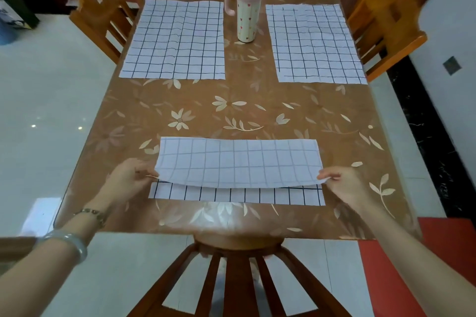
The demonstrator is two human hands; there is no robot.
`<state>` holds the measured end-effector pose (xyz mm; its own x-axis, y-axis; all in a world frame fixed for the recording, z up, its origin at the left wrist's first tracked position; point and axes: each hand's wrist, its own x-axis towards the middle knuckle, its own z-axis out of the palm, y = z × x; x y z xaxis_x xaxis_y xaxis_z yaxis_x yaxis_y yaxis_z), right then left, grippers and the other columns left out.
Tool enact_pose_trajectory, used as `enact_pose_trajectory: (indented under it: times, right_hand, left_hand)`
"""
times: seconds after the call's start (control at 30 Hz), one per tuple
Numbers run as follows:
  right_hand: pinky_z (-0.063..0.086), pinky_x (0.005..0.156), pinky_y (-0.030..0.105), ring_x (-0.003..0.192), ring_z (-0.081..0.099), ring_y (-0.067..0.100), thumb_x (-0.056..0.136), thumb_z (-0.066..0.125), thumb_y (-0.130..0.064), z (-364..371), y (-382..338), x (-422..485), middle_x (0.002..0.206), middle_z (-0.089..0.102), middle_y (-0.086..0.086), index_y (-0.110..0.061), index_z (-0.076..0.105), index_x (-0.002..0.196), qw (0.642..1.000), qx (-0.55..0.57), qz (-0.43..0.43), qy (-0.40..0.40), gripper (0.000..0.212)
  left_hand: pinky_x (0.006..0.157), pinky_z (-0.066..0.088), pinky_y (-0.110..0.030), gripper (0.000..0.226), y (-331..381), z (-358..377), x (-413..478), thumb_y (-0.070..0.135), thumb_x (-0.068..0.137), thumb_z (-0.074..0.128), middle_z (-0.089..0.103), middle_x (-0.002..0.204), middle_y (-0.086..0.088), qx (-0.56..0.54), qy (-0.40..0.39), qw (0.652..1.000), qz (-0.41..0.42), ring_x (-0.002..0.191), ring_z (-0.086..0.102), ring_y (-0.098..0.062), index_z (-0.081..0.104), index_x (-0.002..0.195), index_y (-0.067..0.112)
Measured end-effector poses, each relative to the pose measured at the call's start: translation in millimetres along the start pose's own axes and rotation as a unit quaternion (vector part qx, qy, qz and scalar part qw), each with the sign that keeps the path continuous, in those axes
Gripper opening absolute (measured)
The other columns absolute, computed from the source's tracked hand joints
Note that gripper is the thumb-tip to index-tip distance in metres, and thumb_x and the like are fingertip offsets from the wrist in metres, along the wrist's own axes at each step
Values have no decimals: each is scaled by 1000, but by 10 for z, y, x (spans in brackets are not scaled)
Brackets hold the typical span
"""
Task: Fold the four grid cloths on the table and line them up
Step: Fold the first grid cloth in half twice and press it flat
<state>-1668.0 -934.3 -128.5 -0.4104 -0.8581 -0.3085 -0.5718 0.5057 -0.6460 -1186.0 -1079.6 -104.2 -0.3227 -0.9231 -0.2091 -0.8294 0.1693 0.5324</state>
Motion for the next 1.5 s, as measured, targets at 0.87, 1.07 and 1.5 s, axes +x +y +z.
enact_pose_trajectory:
  times: [0.87,1.07,1.5]
  right_hand:
    - [35,105,30,117,55,26,83,63,4,383,249,-362,117,67,7,-6,75,99,968,-207,-122,-67,22]
    - [33,108,29,123,51,20,86,59,3,371,229,-387,126,63,3,-7,73,103,967,-222,-104,-73,24]
    - [10,116,32,143,22,28,93,30,-8,1318,-1096,-55,150,36,12,-4,43,139,974,-117,-187,55,47]
  left_hand:
    - [80,46,-45,24,-468,327,-80,-1,67,80,73,83,3,143,-27,989,25,85,63,-28,75,74,22]
    - [82,43,-43,34,-570,355,-71,-5,60,76,73,83,11,150,-48,987,37,86,64,-23,74,70,28]
    - [109,32,-39,51,560,959,486,23,91,31,55,135,-17,138,8,972,191,127,49,-32,56,128,-1]
